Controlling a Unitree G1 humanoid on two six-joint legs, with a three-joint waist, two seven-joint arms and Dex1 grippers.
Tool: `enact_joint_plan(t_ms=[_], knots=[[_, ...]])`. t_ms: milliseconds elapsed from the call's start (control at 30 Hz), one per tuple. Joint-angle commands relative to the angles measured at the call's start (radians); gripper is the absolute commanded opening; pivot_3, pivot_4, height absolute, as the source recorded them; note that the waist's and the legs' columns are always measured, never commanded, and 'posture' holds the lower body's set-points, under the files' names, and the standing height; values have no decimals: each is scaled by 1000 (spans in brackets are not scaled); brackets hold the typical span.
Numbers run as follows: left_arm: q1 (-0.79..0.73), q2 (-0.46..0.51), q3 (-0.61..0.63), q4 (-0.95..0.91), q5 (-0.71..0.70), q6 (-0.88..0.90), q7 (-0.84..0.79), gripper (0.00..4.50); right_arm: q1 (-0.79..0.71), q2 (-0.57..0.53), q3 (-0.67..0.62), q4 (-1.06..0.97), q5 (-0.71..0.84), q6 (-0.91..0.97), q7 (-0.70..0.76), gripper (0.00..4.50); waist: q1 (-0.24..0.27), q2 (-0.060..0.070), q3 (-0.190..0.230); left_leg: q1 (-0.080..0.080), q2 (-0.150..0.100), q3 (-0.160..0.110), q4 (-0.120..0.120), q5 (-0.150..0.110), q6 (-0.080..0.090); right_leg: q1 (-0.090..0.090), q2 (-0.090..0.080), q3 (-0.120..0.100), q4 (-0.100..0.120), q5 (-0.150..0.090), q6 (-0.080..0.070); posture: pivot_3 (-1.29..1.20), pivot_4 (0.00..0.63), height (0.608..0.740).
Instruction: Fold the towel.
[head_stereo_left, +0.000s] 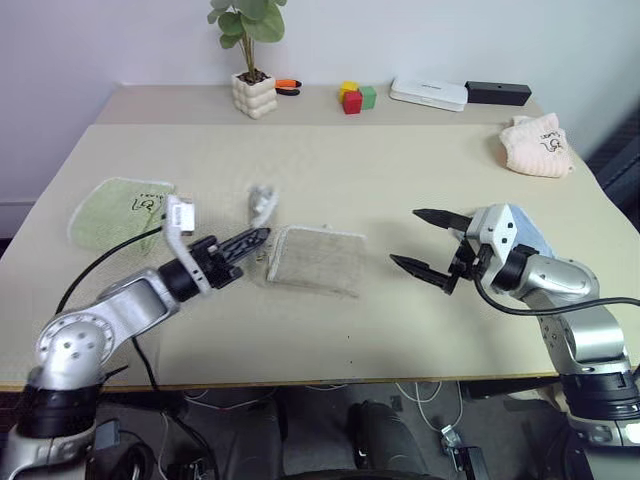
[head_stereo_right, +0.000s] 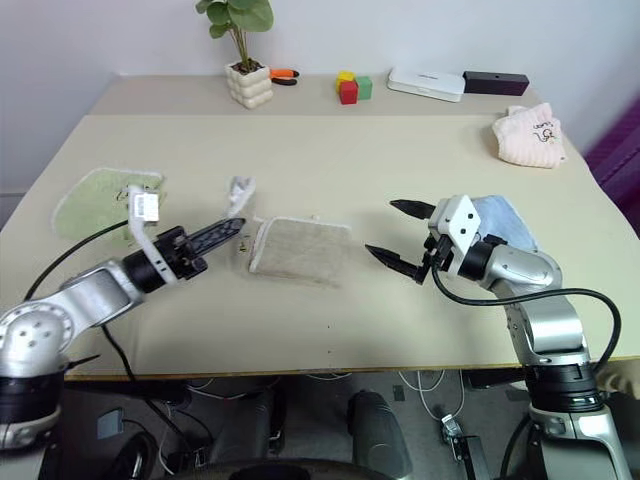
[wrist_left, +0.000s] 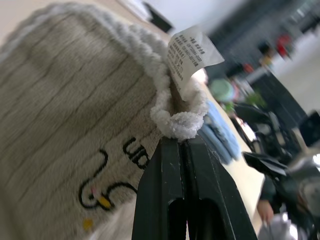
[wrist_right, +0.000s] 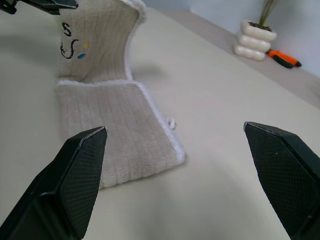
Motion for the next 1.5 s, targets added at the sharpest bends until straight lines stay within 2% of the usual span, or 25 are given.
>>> enact_joint_plan(t_ms=[33,167,333,533,767,867,1000,1100,1267,1400,1500], knots=[[-77,-43,-71,26,107,13,-94,12,-1,-8,-27,-23,0,-17,-14,4500,0,0,0,0,0,0,0,0,0,0,0,0,0,0,0,0,150,740],[-107,-100,-172,21,213,35,-180,12,17,-19,-48,-40,2,-12,-28,4500,-2,0,0,0,0,0,0,0,0,0,1,0,0,0,1,0,150,740],[-126,-170,-213,62,285,52,-247,12,62,-27,-71,-83,3,1,-47,4500,-1,0,0,0,0,-1,0,0,0,0,1,0,1,0,1,0,150,740],[-161,-213,-293,130,467,5,-346,12,83,-27,-84,-108,2,12,-69,4500,0,0,0,0,0,-1,2,0,0,0,1,0,2,0,1,0,150,740],[-170,-274,-342,176,588,-8,-422,12,98,-27,-91,-132,2,23,-82,4500,0,0,0,0,0,-2,2,0,1,1,1,0,1,0,1,0,150,740],[-166,-288,-347,191,614,0,-460,854,100,-26,-90,-143,2,29,-89,4500,-1,0,0,0,0,-2,2,0,1,1,1,0,2,0,1,0,150,740],[-154,-294,-336,172,615,16,-497,2734,93,-26,-91,-148,9,40,-94,4500,-1,0,0,0,0,-2,2,0,1,1,1,0,2,0,1,0,150,740],[-138,-274,-332,137,614,13,-541,4335,68,-15,-89,-140,22,51,-99,4500,-1,0,0,0,0,-2,2,0,1,1,1,0,2,0,2,0,150,740],[-109,-230,-272,49,557,33,-605,4433,17,10,-93,-118,64,78,-114,4500,-3,0,0,0,0,-2,2,0,1,0,2,0,2,0,2,0,150,740],[-134,-245,-126,77,513,22,-542,4433,-55,66,-94,-79,62,85,-190,4500,-1,0,0,0,0,-2,2,0,1,1,1,0,2,0,2,0,150,740],[-147,-282,-25,116,530,-33,-453,3623,-102,145,-95,-58,86,120,-274,3671,-1,0,0,0,0,-3,2,0,1,1,1,-1,2,0,2,0,150,740]])
